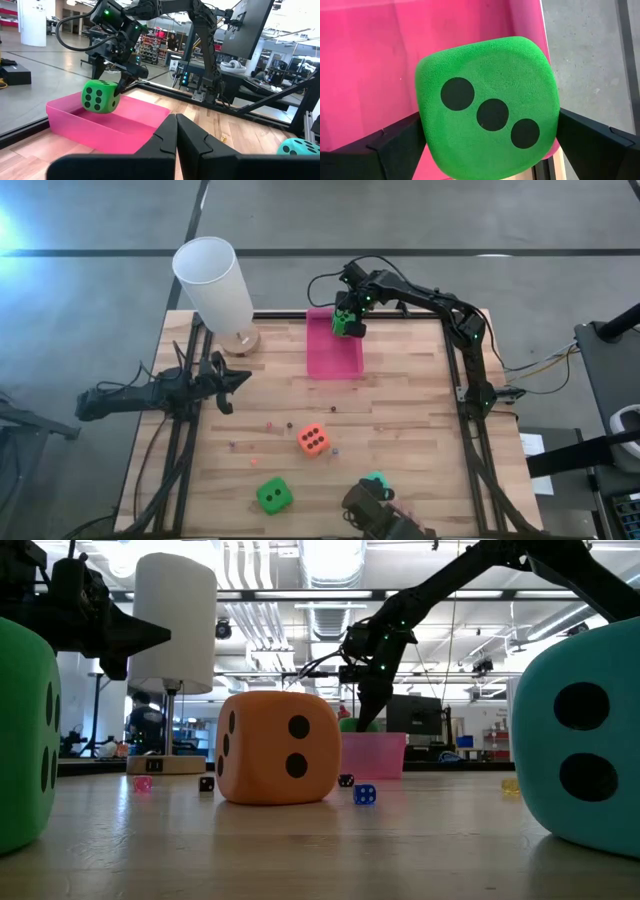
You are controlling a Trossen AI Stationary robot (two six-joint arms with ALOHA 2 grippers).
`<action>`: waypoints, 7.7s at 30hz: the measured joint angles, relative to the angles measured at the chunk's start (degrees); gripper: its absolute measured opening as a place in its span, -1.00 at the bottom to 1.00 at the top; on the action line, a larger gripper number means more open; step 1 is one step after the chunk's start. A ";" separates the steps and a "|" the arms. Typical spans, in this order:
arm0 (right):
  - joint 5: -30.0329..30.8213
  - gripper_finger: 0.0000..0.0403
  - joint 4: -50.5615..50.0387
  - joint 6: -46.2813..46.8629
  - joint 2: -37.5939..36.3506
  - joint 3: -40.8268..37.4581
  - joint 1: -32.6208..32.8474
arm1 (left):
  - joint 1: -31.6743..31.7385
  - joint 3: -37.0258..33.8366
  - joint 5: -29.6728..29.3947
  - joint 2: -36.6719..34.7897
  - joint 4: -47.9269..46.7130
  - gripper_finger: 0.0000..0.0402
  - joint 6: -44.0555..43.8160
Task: Pick & Place Dice
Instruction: Put the right big green dice into the red container
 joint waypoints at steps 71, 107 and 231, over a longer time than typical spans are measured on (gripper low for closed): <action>-0.14 0.99 5.82 0.22 0.00 -0.02 0.04 | -0.02 0.00 0.00 -0.02 -0.01 -0.97 0.00; -0.09 0.99 5.82 0.17 0.00 -0.02 0.13 | 0.02 8.17 -5.89 13.90 2.73 -0.97 11.15; -0.73 0.99 -0.02 -13.25 -0.05 -0.07 0.13 | 21.57 68.11 3.02 113.95 19.24 -0.97 15.00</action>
